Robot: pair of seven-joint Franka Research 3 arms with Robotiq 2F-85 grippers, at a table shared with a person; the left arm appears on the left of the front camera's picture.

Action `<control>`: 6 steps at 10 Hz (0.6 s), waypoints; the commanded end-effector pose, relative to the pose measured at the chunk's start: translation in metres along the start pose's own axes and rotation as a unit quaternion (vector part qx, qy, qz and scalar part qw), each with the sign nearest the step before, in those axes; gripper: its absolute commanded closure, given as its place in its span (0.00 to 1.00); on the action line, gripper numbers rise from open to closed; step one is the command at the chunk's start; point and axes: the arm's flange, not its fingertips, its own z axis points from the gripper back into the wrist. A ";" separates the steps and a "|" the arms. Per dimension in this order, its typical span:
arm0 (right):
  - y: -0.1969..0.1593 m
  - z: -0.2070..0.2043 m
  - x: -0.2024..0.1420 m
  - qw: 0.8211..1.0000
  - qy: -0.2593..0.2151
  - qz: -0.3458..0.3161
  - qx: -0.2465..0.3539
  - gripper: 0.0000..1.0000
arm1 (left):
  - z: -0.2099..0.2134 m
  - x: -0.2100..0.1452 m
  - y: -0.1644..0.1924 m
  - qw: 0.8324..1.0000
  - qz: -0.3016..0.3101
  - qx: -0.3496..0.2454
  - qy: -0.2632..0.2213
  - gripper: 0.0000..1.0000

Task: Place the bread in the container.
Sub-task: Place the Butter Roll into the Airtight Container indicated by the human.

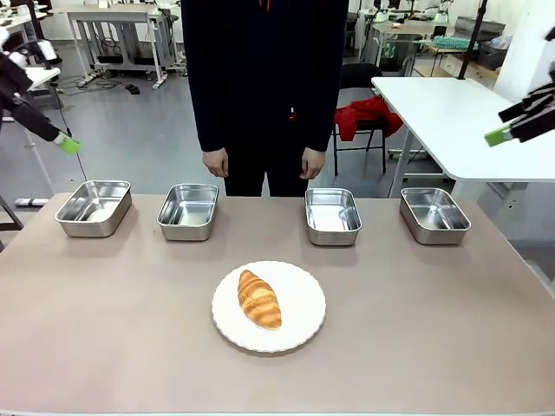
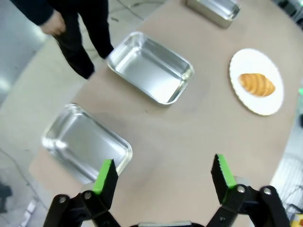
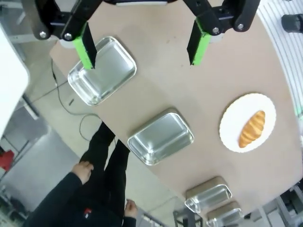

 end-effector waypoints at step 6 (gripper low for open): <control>-0.037 0.040 0.003 0.999 -0.017 0.033 -0.029 0.00 | 0.011 0.006 0.007 1.000 0.007 0.010 -0.002 0.00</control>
